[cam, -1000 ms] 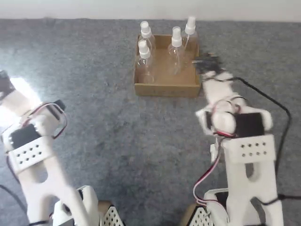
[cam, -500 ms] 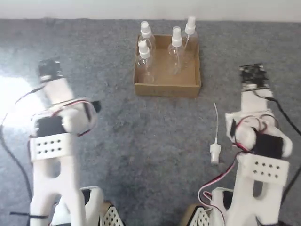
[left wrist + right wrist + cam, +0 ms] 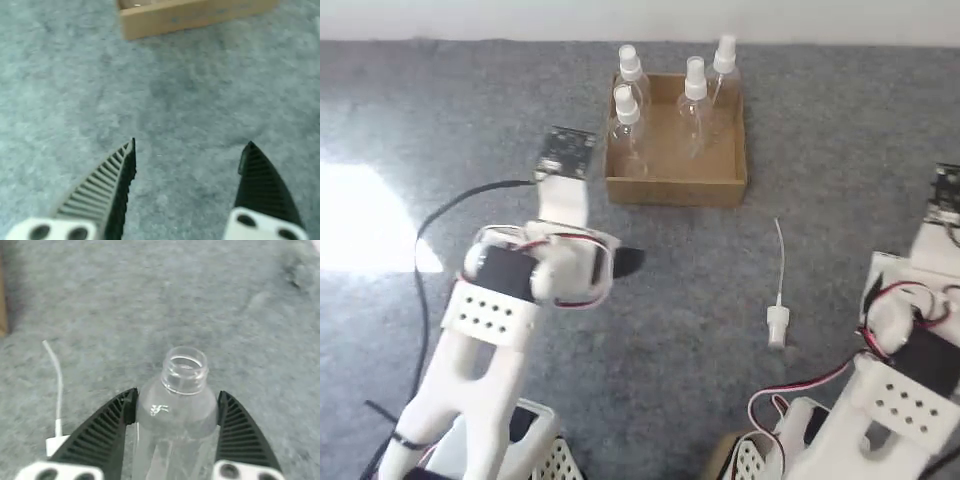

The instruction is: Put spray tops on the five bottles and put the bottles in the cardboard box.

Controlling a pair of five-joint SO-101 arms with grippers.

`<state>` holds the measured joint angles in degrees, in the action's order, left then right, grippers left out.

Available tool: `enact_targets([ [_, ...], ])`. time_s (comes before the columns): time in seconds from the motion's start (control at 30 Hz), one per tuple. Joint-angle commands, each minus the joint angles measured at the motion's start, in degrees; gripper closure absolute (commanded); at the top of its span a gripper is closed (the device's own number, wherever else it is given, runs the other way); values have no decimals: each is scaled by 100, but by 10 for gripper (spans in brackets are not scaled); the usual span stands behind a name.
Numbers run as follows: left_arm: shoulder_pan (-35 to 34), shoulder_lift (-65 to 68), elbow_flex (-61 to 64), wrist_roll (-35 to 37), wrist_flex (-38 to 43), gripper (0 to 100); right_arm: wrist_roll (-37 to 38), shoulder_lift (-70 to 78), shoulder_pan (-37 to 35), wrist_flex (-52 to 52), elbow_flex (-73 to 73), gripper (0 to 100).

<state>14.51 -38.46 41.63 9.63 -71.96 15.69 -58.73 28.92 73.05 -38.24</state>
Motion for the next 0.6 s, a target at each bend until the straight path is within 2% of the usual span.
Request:
enact_targets([
  [0.0, 589, -185, -286, 70, -9, 689, 53, -312, 295, -84, -18, 823],
  [0.17, 1363, -185, -347, 79, 26, 688, 132, -611, 295, -84, -202, 823],
  [0.3, 1881, -123, -418, 387, 167, 688, 132, -901, 295, -136, -545, 823],
  [0.4, 2092, 290, -435, 378, 352, 688, 132, -1051, 295, -145, -686, 823],
  [0.57, 2136, 1222, -1130, 396, 167, 688, 132, -1112, 312, -154, -659, 822],
])
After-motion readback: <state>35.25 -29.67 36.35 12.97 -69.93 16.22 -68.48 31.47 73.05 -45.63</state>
